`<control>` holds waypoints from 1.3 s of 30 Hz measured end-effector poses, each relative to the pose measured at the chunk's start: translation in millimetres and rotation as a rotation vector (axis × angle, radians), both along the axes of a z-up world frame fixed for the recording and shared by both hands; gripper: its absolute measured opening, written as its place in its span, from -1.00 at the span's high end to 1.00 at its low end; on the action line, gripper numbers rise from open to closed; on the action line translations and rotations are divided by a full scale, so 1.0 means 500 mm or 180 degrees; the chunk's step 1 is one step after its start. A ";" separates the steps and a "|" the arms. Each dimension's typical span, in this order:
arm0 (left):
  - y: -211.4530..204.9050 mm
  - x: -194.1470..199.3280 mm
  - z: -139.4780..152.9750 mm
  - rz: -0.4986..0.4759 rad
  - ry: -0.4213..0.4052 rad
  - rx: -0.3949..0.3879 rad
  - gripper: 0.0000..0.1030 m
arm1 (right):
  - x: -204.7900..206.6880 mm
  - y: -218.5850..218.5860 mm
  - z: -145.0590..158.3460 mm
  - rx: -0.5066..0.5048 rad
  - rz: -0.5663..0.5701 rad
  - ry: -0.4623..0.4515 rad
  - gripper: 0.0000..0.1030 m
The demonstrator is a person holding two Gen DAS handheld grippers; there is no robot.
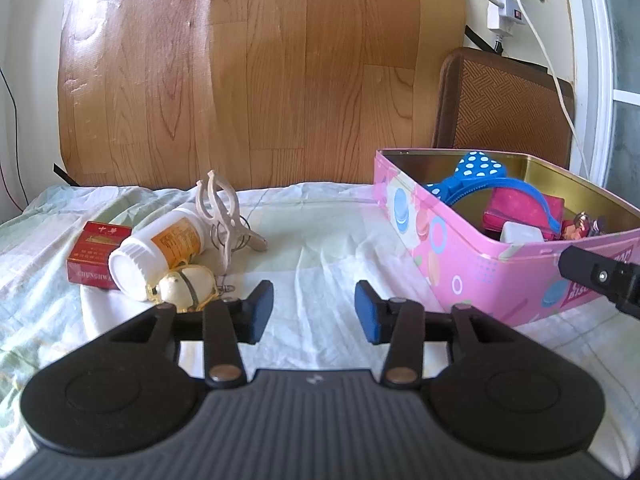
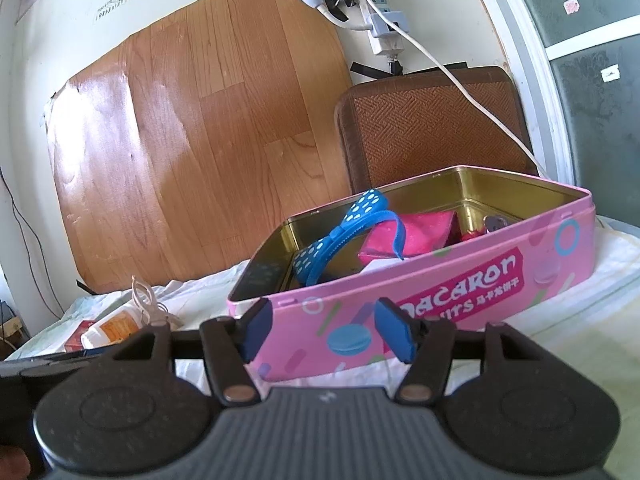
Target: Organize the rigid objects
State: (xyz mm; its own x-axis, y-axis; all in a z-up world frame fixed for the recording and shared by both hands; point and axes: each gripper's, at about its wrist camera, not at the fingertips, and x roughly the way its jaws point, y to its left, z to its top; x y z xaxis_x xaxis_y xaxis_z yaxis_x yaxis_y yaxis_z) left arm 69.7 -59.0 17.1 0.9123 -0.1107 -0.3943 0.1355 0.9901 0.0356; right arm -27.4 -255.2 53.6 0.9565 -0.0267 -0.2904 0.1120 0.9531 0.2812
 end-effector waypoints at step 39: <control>0.324 -0.023 0.018 0.0874 -0.0147 -0.0271 0.07 | 0.413 0.340 0.045 -0.0139 0.1453 0.0655 -0.31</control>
State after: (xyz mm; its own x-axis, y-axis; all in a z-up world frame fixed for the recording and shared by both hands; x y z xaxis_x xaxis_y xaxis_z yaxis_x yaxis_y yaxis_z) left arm 58.1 103.2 25.8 0.9295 0.1118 -0.3515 -0.1377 0.9892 -0.0495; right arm 179.2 -85.4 75.8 0.7964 0.3649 -0.4823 -0.2704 0.9282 0.2558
